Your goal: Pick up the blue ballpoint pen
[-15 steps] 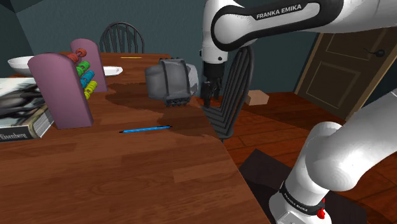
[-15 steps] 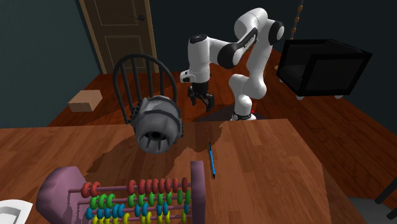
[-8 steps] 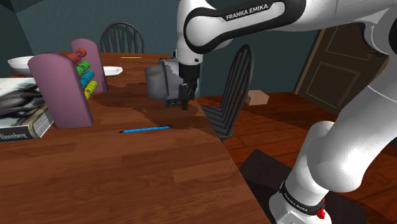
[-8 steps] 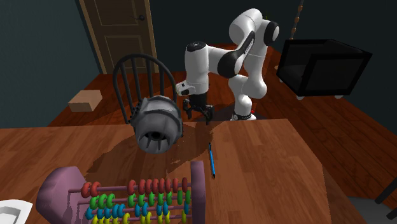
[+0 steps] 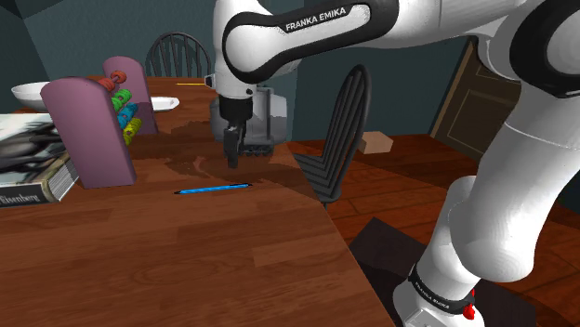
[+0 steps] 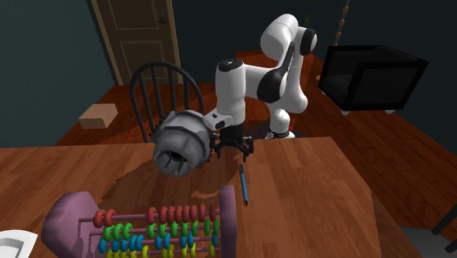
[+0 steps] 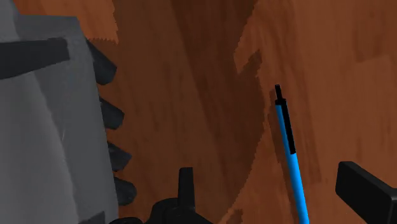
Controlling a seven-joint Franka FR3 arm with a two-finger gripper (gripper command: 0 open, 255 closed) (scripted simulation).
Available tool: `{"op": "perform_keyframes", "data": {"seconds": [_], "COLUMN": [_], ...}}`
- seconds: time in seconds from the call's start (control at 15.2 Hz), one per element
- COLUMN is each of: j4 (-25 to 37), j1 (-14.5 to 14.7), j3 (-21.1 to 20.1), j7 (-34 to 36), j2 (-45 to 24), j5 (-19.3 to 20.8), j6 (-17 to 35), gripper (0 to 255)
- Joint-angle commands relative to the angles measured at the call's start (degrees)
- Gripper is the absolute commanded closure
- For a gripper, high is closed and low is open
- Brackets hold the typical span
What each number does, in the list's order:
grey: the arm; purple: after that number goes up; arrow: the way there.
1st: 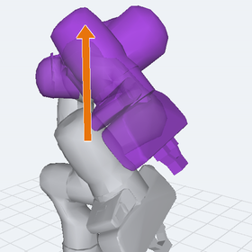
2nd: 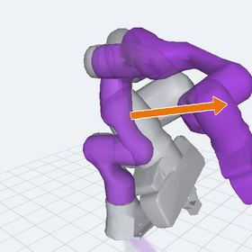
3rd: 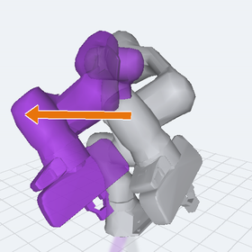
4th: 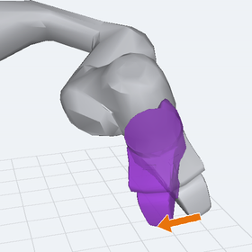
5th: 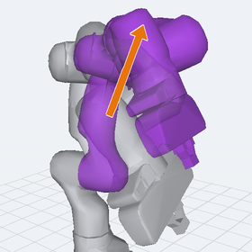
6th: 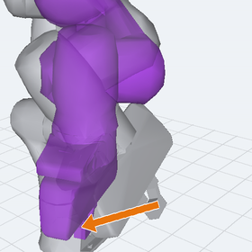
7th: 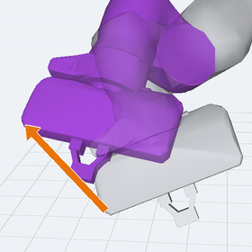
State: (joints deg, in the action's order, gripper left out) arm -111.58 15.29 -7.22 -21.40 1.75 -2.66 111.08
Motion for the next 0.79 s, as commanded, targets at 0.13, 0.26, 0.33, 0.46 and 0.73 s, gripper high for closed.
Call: {"op": "perform_keyframes", "data": {"seconds": [0.13, 0.26, 0.33, 0.46, 0.73], "j4": [4.75, 7.52, 8.9, 10.36, 7.97], "j1": [2.09, 3.12, 3.65, 4.21, 4.24], "j3": [-2.09, -3.15, -3.69, -4.27, -4.26], "j7": [-3.84, -5.66, -6.55, -7.48, -7.57], "j2": [-4.76, -7.19, -8.38, -9.61, -10.17], "j5": [-0.13, -0.02, 0.08, 0.2, 0.26], "j6": [1.39, 1.7, 1.82, 1.93, 4.86], "gripper": [0, 0, 0, 0, 0]}}
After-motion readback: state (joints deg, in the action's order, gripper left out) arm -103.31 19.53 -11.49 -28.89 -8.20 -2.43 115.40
